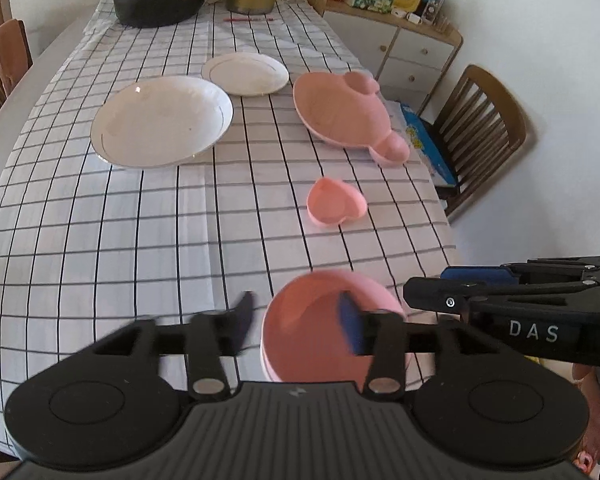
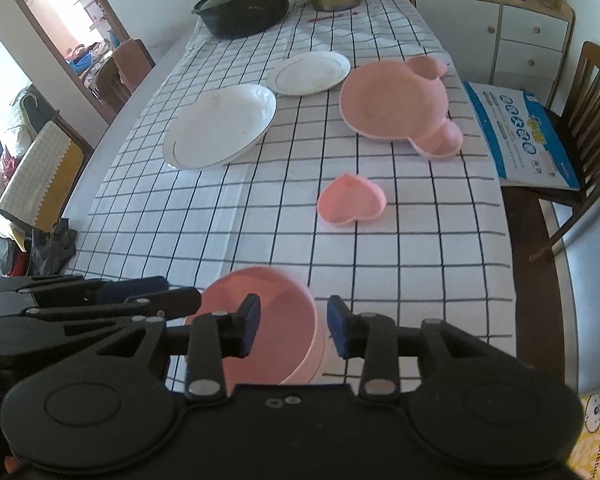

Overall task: Organize plates and bowls
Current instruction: 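Open both grippers and release the pink bowl, then move both grippers to the pink heart dish and close on its rim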

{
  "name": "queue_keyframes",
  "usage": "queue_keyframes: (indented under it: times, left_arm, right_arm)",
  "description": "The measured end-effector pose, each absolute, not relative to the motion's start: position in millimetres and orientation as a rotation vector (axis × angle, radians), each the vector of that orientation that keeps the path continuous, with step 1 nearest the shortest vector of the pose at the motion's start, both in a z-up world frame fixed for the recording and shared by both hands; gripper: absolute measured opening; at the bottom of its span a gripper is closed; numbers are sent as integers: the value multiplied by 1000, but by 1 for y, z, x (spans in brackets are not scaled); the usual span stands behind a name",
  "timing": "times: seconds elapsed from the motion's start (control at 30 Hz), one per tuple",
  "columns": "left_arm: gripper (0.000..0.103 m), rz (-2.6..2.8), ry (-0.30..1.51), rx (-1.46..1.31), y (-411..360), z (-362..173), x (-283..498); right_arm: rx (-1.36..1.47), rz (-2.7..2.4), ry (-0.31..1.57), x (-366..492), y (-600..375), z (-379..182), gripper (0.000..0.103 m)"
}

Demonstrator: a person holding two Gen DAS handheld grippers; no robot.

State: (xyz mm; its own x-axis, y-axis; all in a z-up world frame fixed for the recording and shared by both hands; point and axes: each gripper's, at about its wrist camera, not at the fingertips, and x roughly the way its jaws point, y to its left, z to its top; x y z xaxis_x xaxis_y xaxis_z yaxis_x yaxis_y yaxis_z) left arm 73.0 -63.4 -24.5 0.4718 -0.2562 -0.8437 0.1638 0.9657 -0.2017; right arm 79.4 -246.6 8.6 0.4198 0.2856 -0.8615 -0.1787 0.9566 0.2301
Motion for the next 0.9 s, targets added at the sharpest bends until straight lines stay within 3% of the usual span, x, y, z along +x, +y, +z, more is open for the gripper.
queue_keyframes:
  times: [0.1, 0.17, 0.3, 0.37, 0.4, 0.57, 0.9]
  left_arm:
    - [64, -240, 1031, -95, -65, -23, 80]
    - [64, -237, 1038, -109, -64, -23, 88]
    - [65, -228, 1046, -129, -64, -25, 105]
    - [65, -222, 1049, -129, -65, -26, 114]
    - [65, -220, 1049, -129, -65, -27, 118]
    - [65, -200, 1069, -144, -66, -33, 147]
    - [65, -184, 1147, -144, -76, -61, 201]
  right_arm:
    - [102, 289, 1091, 86, -251, 11, 43]
    - [99, 280, 1075, 92, -256, 13, 61]
    - [91, 289, 1055, 104, -263, 16, 69]
    - [101, 300, 1052, 112, -268, 15, 84]
    - [101, 305, 1051, 116, -270, 14, 86]
    - [71, 310, 1057, 144, -279, 7, 91]
    - [40, 321, 1095, 189, -293, -22, 89]
